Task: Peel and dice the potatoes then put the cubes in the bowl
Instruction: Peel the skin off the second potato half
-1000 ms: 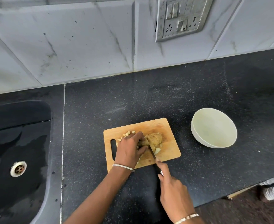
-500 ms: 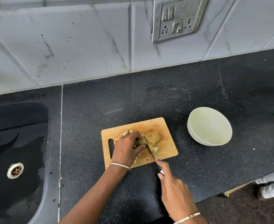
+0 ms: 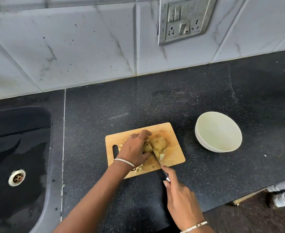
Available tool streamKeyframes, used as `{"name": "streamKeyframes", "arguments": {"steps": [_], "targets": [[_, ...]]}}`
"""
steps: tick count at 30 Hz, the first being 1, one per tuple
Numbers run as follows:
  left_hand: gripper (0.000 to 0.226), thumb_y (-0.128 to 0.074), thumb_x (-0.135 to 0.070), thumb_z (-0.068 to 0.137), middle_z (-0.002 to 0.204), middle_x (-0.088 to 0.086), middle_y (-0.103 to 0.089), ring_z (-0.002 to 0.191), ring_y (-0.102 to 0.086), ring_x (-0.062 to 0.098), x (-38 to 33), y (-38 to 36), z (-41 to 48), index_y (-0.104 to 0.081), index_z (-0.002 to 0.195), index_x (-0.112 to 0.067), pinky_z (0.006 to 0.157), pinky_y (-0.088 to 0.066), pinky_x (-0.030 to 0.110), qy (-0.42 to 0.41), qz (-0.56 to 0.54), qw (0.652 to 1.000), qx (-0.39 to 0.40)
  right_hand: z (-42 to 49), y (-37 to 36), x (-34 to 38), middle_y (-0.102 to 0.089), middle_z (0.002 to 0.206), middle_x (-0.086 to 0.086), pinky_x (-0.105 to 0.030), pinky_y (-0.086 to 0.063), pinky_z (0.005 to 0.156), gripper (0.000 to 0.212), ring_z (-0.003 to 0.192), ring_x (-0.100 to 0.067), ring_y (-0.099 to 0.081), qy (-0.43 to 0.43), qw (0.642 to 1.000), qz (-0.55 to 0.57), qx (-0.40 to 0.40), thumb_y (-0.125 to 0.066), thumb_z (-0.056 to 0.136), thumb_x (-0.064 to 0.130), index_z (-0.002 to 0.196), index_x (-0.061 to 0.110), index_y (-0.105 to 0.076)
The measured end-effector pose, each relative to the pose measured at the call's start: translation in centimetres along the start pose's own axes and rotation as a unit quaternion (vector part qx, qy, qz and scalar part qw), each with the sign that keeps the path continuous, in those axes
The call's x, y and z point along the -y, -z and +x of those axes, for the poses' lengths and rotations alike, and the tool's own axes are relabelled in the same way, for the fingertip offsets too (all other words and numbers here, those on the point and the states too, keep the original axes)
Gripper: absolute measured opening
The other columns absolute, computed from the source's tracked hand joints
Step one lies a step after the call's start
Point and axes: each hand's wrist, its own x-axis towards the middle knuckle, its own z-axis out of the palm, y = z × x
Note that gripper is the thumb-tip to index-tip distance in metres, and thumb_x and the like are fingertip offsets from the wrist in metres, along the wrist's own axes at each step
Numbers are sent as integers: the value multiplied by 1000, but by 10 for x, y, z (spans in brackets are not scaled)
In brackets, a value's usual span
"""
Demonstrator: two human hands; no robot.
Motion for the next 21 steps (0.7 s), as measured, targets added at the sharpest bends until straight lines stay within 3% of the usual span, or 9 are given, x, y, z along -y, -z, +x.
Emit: {"name": "streamKeyframes", "arguments": {"steps": [5,12,16,21], "targets": [[62,-77,-23,73,118,-1,-63,109,-54,20,2,5,10,-48,129,-21,90,-47,34,-8,17,1000,19,5,1,2,-43,66,16,-31,-40,56,48,61,-13,-52,5,1000,1,4,-28,104,38,145,51,-6],[70,-82,-32,68,118,-3,-61,107,-56,17,3,6,11,-48,128,-24,91,-48,33,-22,-1,1000,21,14,-1,3,-66,86,6,-33,-34,57,43,78,-23,-66,23,1000,-16,-3,-28,104,39,143,47,-11],[70,-78,-40,70,119,-1,-58,110,-54,19,0,4,8,-46,131,-25,93,-47,36,-37,7,999,25,18,-3,2,-67,88,3,-37,-40,57,42,79,-26,-67,26,1000,-5,-1,-28,104,40,141,48,-11],[56,-67,-50,73,110,-4,-64,101,-60,17,-5,0,10,-53,122,-28,85,-51,32,-10,-6,1000,-27,21,-6,-2,-62,81,5,-36,-40,58,41,76,-27,-65,28,1000,8,-8,-29,103,39,140,46,-11]]}}
